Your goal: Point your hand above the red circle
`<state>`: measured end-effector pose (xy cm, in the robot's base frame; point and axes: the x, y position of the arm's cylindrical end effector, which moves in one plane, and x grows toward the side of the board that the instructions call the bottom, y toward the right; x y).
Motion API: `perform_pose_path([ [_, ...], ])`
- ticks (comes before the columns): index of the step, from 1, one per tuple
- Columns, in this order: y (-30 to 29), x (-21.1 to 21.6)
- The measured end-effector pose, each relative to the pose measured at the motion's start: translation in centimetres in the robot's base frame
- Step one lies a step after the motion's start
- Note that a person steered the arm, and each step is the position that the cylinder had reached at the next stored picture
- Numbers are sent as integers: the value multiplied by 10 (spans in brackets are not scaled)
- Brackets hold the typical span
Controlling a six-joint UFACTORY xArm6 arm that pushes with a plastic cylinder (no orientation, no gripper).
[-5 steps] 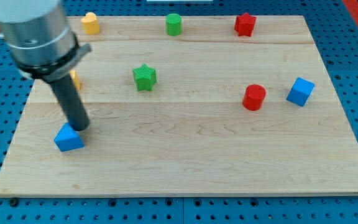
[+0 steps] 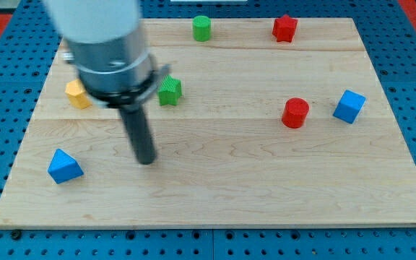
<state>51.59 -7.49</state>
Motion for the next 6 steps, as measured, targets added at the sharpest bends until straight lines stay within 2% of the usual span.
perform_pose_path([
  [1, 45, -35],
  [2, 66, -78],
  [3, 118, -119],
  [4, 170, -129],
  [6, 200, -131],
])
